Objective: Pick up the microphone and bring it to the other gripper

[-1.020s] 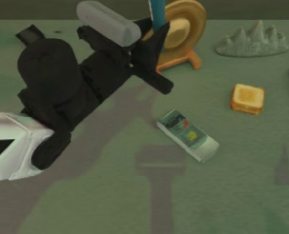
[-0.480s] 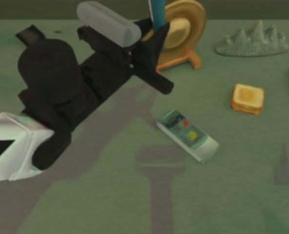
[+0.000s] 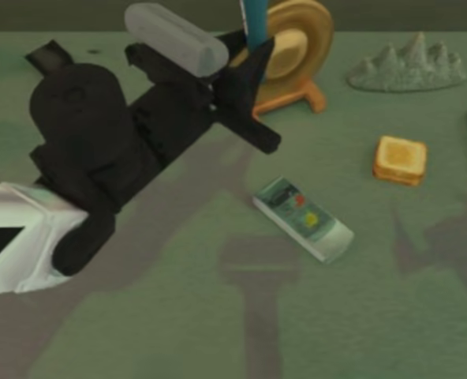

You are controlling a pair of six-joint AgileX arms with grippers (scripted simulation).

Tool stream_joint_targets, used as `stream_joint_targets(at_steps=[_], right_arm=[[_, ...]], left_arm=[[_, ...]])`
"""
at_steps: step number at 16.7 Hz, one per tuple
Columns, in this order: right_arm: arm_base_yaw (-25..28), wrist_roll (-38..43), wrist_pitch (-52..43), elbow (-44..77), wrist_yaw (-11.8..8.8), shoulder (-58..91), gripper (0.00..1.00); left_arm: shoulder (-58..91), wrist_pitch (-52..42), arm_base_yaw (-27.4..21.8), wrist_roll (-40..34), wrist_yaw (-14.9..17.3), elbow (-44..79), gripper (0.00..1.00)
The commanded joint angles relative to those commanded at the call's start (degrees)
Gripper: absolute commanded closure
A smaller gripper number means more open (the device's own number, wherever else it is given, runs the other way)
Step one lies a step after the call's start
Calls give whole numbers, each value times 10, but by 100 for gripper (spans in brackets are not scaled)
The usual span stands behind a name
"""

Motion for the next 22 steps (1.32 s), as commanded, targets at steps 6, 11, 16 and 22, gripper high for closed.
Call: stream_joint_targets(at_steps=[6,11,16,22], right_arm=[[81,-13,89,160,-129,296,0],[129,-22,148,261,-204,442,0],[140,-26,163,285,-221,475,0],[161,-25,170,323,-200,516,0]], left_arm=[[0,0,0,0,0,0,100],[0,0,0,0,0,0,100],[0,0,0,0,0,0,100],[0,0,0,0,0,0,100]])
